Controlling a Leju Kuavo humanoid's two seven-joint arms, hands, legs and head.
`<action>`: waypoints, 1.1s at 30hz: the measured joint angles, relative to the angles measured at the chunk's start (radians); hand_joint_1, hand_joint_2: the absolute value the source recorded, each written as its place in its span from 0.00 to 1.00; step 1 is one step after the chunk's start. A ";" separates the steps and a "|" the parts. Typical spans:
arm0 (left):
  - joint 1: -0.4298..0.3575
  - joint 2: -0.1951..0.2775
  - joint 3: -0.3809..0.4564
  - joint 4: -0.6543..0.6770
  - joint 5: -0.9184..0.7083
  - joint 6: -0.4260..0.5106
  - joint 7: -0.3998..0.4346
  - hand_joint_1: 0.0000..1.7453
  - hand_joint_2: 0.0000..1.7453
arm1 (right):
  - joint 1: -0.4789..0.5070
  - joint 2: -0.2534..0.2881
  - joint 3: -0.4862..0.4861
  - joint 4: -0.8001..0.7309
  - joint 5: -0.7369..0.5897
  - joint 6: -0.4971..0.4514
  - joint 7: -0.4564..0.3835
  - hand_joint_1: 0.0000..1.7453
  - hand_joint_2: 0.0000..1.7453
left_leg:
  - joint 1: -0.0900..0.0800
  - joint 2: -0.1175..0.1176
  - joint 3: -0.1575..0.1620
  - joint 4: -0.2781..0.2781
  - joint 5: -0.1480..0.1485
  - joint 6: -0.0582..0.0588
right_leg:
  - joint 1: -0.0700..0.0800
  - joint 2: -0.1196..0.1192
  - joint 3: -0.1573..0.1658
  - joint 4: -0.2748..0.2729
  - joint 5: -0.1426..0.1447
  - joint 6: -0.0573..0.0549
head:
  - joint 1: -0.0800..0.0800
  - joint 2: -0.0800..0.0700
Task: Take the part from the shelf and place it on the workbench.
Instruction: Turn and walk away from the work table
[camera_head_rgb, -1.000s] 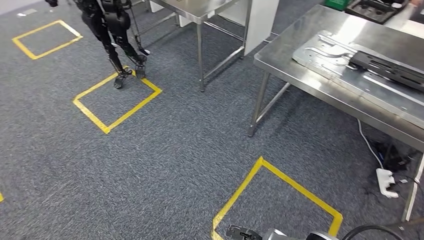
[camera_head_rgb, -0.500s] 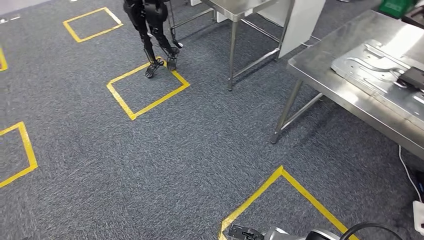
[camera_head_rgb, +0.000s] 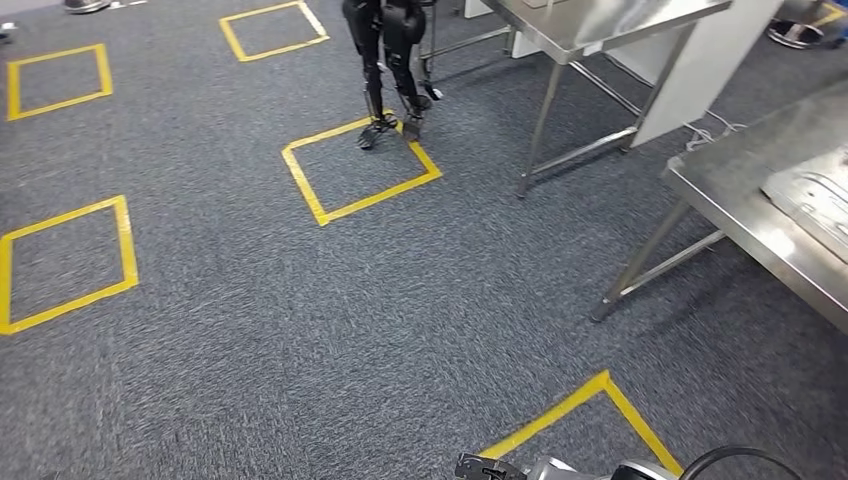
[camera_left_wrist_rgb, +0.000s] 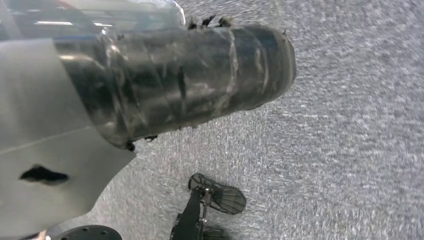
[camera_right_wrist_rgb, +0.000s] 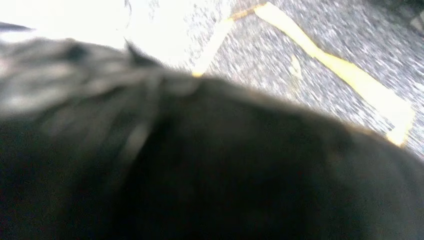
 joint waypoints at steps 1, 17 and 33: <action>-0.001 0.000 0.000 0.000 0.000 -0.001 0.000 0.00 0.00 | 0.000 0.000 0.000 0.000 0.000 0.001 0.000 0.00 0.00 | 0.001 -0.011 -0.005 0.010 -0.005 -0.006 | -0.004 0.019 0.015 -0.035 0.013 -0.001 | 0.000 0.000; -0.002 0.002 0.000 0.000 0.000 0.001 0.001 0.00 0.00 | -0.005 0.000 0.002 0.002 0.001 0.005 -0.001 0.00 0.00 | -0.013 0.155 -0.037 0.039 0.009 -0.019 | 0.018 -0.134 0.068 -0.070 -0.012 -0.051 | -0.006 0.000; -0.007 -0.004 0.000 0.000 0.001 0.009 0.001 0.00 0.00 | 0.005 -0.004 0.008 0.005 0.002 0.005 -0.001 0.00 0.00 | 0.007 -0.032 -0.007 0.021 -0.010 -0.019 | -0.011 0.026 0.022 -0.041 0.015 0.002 | -0.002 0.000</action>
